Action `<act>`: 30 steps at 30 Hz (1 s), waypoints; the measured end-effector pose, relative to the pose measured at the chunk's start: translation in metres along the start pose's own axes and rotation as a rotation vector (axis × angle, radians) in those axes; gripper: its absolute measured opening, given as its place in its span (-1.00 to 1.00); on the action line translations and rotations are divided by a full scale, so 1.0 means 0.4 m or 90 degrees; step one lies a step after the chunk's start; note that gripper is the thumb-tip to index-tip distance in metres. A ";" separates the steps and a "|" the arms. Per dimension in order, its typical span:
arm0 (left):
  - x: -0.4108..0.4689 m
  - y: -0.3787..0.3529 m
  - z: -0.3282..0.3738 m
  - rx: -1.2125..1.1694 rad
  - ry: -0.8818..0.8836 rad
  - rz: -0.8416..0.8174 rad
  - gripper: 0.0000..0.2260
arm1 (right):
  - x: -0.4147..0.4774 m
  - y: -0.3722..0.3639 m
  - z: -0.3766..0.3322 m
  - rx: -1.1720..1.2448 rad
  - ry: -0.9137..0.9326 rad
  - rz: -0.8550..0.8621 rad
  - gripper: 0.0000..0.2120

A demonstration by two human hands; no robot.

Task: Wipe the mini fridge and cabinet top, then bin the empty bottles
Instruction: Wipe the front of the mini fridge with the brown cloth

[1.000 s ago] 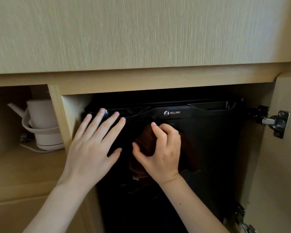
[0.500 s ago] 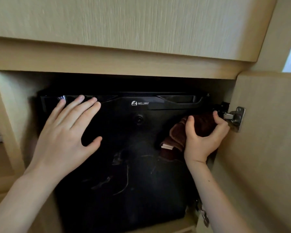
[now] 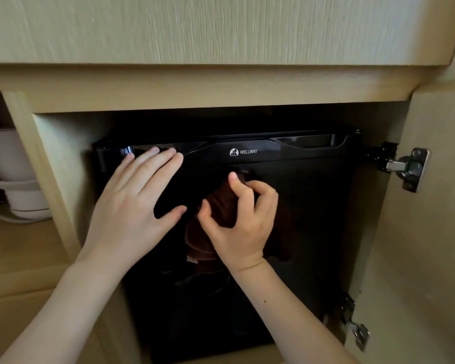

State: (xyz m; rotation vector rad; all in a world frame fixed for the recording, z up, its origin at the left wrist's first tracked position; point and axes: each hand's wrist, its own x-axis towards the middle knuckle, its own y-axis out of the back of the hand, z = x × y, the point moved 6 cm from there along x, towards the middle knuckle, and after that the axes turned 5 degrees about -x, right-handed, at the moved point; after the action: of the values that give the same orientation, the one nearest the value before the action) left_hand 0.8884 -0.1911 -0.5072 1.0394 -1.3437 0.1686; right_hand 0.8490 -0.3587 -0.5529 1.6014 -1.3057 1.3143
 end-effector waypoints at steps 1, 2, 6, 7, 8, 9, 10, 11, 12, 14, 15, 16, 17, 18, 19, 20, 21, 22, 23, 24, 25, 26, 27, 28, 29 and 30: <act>0.001 0.002 -0.001 0.003 -0.002 0.000 -0.23 | 0.006 0.001 0.004 0.010 0.017 -0.015 -0.47; 0.002 0.003 -0.001 0.004 -0.002 0.001 -0.24 | 0.014 0.006 0.012 0.020 0.032 -0.028 -0.47; -0.002 0.004 0.005 -0.004 -0.004 0.019 -0.30 | 0.055 0.049 0.083 0.027 0.026 -0.018 -0.49; -0.003 0.002 0.005 -0.007 -0.002 0.019 -0.30 | 0.069 0.063 0.109 0.021 0.003 -0.004 -0.50; -0.003 0.001 0.005 -0.010 0.000 0.019 -0.30 | 0.082 0.076 0.135 0.010 -0.018 0.010 -0.51; -0.003 0.002 0.005 -0.013 0.000 0.021 -0.32 | 0.095 0.088 0.160 -0.002 -0.036 0.022 -0.51; -0.003 0.001 0.004 -0.015 -0.001 0.023 -0.34 | 0.107 0.101 0.184 -0.011 -0.053 0.033 -0.51; -0.002 0.002 0.005 -0.017 -0.001 0.023 -0.34 | 0.115 0.113 0.207 -0.016 -0.073 0.046 -0.51; -0.002 0.001 0.005 -0.021 -0.002 0.021 -0.33 | 0.121 0.126 0.229 -0.016 -0.100 0.062 -0.52; -0.003 0.002 0.004 -0.022 -0.003 0.024 -0.34 | 0.125 0.149 0.266 -0.001 -0.183 0.113 -0.52; -0.003 0.002 0.005 -0.020 0.000 0.025 -0.31 | 0.123 0.157 0.279 0.012 -0.244 0.146 -0.52; -0.003 0.002 0.004 -0.018 0.004 0.024 -0.28 | 0.119 0.160 0.285 0.026 -0.307 0.180 -0.51; -0.003 0.003 0.003 -0.018 0.006 0.023 -0.26 | 0.113 0.158 0.281 0.033 -0.354 0.207 -0.50; -0.003 0.005 0.003 -0.017 0.005 0.022 -0.25 | 0.108 0.151 0.266 0.030 -0.372 0.220 -0.49; -0.004 0.006 0.003 -0.017 0.000 0.020 -0.25 | 0.103 0.139 0.244 0.023 -0.362 0.218 -0.49; -0.007 0.007 0.004 -0.014 -0.006 0.015 -0.26 | 0.098 0.124 0.216 0.014 -0.334 0.203 -0.48; -0.012 0.009 0.002 -0.007 -0.012 0.011 -0.27 | 0.090 0.107 0.185 0.003 -0.293 0.181 -0.48; -0.020 0.011 -0.002 0.005 -0.014 0.007 -0.28 | 0.076 0.087 0.152 -0.010 -0.244 0.156 -0.48; -0.029 0.015 -0.007 0.022 -0.013 0.004 -0.28 | 0.059 0.067 0.119 -0.022 -0.192 0.130 -0.48; -0.039 0.019 -0.011 0.042 -0.012 0.003 -0.29 | 0.038 0.046 0.087 -0.031 -0.140 0.104 -0.49; -0.048 0.022 -0.014 0.063 -0.013 0.004 -0.30 | 0.013 0.028 0.058 -0.036 -0.091 0.078 -0.49; -0.055 0.026 -0.016 0.083 -0.017 0.005 -0.30 | -0.015 0.012 0.031 -0.034 -0.041 0.049 -0.49; -0.061 0.029 -0.016 0.103 -0.026 0.007 -0.31 | -0.045 -0.001 0.008 -0.026 0.010 0.018 -0.48; -0.066 0.031 -0.014 0.127 -0.038 0.010 -0.33 | -0.074 -0.010 -0.011 -0.016 0.064 -0.013 -0.48; -0.069 0.033 -0.011 0.154 -0.053 0.014 -0.34 | -0.098 -0.017 -0.025 -0.005 0.117 -0.044 -0.48; -0.070 0.036 -0.009 0.179 -0.067 0.018 -0.35 | -0.116 -0.021 -0.033 0.006 0.164 -0.073 -0.48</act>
State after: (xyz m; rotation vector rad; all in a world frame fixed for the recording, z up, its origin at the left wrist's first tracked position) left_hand 0.8737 -0.1681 -0.5232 1.2803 -1.4584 0.3354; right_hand 0.8539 -0.3317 -0.5935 1.4354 -1.0376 1.4034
